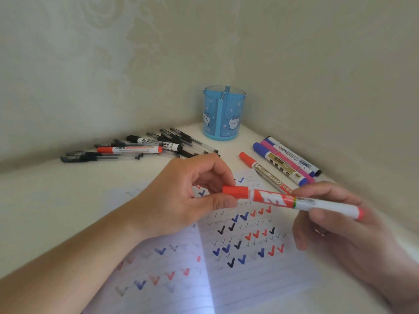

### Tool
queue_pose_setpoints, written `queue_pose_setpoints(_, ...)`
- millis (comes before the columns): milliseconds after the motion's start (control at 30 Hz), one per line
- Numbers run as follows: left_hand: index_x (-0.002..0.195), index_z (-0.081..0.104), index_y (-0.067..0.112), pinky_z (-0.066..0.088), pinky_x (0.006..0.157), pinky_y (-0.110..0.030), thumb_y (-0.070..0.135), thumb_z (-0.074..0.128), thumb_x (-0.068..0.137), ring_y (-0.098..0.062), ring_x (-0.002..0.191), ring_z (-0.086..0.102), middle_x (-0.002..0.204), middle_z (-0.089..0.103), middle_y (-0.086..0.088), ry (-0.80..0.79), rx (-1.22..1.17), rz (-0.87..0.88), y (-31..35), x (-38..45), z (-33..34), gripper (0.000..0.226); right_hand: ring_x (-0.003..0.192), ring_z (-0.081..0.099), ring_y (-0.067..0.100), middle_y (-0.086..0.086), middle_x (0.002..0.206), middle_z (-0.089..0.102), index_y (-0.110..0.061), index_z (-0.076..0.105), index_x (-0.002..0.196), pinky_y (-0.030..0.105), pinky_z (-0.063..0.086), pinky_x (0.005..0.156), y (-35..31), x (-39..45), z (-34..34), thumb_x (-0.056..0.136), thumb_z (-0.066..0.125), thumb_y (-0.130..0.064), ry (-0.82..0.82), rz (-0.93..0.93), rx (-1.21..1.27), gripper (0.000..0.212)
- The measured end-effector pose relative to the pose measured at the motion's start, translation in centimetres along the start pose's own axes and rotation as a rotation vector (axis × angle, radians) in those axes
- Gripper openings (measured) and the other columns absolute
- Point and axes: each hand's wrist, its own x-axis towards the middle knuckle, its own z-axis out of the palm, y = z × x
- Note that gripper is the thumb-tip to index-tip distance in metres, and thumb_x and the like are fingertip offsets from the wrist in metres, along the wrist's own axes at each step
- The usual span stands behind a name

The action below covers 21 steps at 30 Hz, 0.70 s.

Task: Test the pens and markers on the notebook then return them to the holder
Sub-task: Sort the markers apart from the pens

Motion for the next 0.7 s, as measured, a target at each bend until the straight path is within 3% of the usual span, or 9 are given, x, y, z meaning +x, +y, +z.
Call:
queue_pose_setpoints(67,0.091,0.065,0.015,0.05,0.079,-0.017,0.022,0.077,0.075,-0.011,0.078,0.07,0.084,0.075,0.005,-0.009,-0.014,0.002,-0.1,-0.1,0.2,0.021,0.041,0.057,0.028,0.011,0.057,0.065,-0.02,0.078,0.085,0.027,0.026,0.045,-0.2,0.0,0.3,0.052,0.088,-0.053,0.031,0.009,-0.029,0.048)
queue_pose_setpoints(133,0.09,0.064,0.015,0.05,0.079,-0.016,0.022,0.076,0.076,-0.01,0.078,0.071,0.084,0.075,0.005,0.012,-0.01,0.016,-0.2,-0.1,0.5,0.02,0.039,0.056,0.026,0.008,0.055,0.066,-0.02,0.079,0.088,0.02,0.034,0.045,-0.3,-0.1,0.4,0.048,0.087,-0.058,0.072,0.019,-0.072,0.055)
queue_pose_setpoints(233,0.087,0.063,0.022,0.05,0.076,-0.014,0.023,0.073,0.078,-0.008,0.077,0.071,0.082,0.074,0.007,0.062,0.021,0.036,-0.3,-0.2,0.9,0.014,0.037,0.054,0.022,0.005,0.055,0.068,-0.02,0.08,0.091,0.02,0.047,0.047,-0.6,-0.2,0.9,0.048,0.087,-0.059,0.082,0.011,-0.125,0.057)
queue_pose_setpoints(367,0.081,0.061,0.027,0.053,0.071,-0.02,0.017,0.074,0.079,-0.012,0.07,0.069,0.077,0.072,0.006,0.088,0.082,0.055,-0.5,-0.3,1.0,0.016,0.035,0.05,0.02,0.002,0.056,0.07,-0.019,0.08,0.09,0.022,0.047,0.044,-0.6,0.0,1.4,0.051,0.088,-0.053,0.027,0.031,-0.102,0.053)
queue_pose_setpoints(500,0.085,0.063,0.023,0.05,0.065,-0.017,0.016,0.073,0.085,-0.009,0.063,0.064,0.074,0.068,0.01,0.072,0.015,0.118,0.2,-0.4,1.0,0.012,0.037,0.051,0.02,0.0,0.058,0.07,-0.022,0.08,0.094,0.025,0.049,0.047,-0.9,-0.3,1.4,0.058,0.085,-0.054,-0.006,0.007,-0.147,0.048)
queue_pose_setpoints(567,0.086,0.063,0.024,0.05,0.067,-0.018,0.015,0.071,0.085,-0.008,0.064,0.063,0.072,0.067,0.014,0.041,0.003,0.076,0.0,-0.3,0.9,0.012,0.042,0.056,0.022,0.0,0.061,0.072,-0.027,0.08,0.093,0.024,0.05,0.048,-0.9,-0.4,1.5,0.059,0.083,-0.058,0.001,-0.016,-0.22,0.046)
queue_pose_setpoints(700,0.088,0.062,0.022,0.049,0.07,-0.014,0.017,0.071,0.085,-0.008,0.074,0.066,0.075,0.069,0.012,0.036,0.151,0.071,-0.9,0.3,0.4,0.01,0.073,0.07,0.013,-0.005,0.086,0.077,-0.041,0.077,0.093,0.021,0.053,0.058,-1.2,-0.3,1.6,0.064,0.08,-0.054,0.048,-0.136,-0.456,0.032)
